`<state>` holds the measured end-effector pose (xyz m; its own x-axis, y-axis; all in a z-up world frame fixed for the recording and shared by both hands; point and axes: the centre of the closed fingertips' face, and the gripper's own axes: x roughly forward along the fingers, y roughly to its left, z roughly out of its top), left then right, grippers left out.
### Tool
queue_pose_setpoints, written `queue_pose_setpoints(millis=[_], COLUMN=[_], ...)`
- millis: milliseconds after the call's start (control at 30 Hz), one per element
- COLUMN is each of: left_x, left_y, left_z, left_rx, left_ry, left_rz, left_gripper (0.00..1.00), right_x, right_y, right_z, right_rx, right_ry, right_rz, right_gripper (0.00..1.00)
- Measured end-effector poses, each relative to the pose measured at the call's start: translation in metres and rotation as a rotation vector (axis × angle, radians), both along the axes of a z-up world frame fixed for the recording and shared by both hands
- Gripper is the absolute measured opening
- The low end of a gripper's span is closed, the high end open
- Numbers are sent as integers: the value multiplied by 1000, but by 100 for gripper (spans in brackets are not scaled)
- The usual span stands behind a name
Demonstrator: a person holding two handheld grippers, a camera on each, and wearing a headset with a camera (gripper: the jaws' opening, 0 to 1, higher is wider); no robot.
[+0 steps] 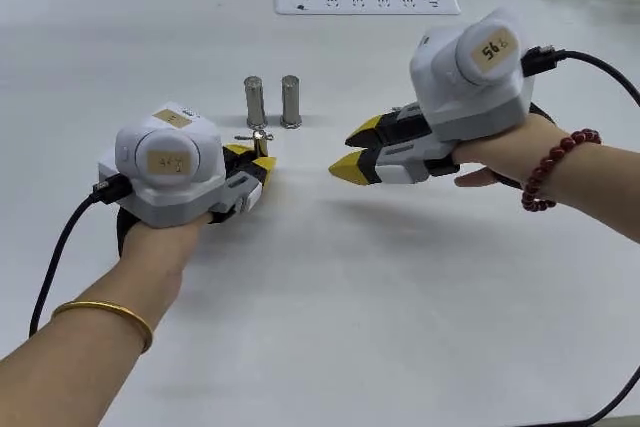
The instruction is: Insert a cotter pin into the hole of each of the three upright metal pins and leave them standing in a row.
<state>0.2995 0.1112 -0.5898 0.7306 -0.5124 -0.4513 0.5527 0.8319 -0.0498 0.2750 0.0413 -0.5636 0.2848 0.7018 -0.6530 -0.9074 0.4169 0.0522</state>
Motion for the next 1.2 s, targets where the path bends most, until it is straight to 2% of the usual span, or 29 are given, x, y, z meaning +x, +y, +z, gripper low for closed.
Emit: queue_pose_setpoints(millis=[367, 567, 600, 767, 833, 1000, 1200], left_x=[-5, -9, -10, -12, -13, -13, -17], left_y=[2, 2, 3, 6, 7, 13, 18], left_z=[-3, 6, 9, 19, 20, 24, 36], left_rx=[3, -14, -27, -40, -53, -55, -48], left_ry=[21, 13, 16, -3, 2, -2, -39], left_rz=[-4, -19, -7, 1, 3, 19, 21], left_gripper=[12, 22, 23, 30, 32, 41, 52], right_x=[1, 7, 8, 17, 21, 29, 51], right_y=[-3, -3, -3, 0, 2, 9, 18], right_z=[-3, 1, 3, 8, 10, 16, 16], right_rx=[-2, 8, 15, 45, 58, 96, 155], right_ry=[2, -18, -21, -44, -56, -78, -85], right_rz=[-21, -45, -53, -81, -89, -111, -161], right_gripper=[21, 21, 21, 23, 24, 27, 28])
